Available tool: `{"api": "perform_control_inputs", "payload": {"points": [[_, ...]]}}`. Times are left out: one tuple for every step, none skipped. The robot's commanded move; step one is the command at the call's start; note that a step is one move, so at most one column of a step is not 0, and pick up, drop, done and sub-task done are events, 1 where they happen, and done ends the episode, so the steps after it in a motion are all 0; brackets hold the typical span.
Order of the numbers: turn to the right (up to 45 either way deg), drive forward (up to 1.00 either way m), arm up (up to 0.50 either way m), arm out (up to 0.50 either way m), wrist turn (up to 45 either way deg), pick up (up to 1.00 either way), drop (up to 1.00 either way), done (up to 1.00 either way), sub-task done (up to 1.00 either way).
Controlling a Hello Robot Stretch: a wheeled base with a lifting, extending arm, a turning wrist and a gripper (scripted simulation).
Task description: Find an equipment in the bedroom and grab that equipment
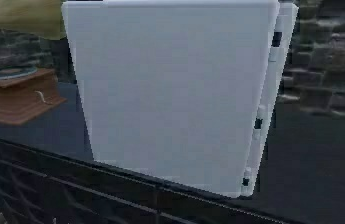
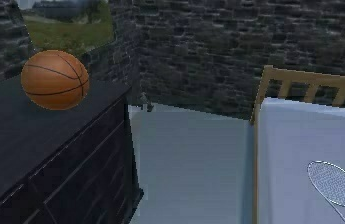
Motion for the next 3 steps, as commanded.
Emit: {"api": "perform_control_inputs", "payload": {"points": [[-24.0,0.00,0.00,0.00,0.0,0.00,0.00,0.00,0.00],[0.0,0.00,0.50,0.00,0.0,0.00,0.00,0.00,0.00],[0.0,0.00,0.38,0.00,0.0,0.00,0.00,0.00,0.00]]}}
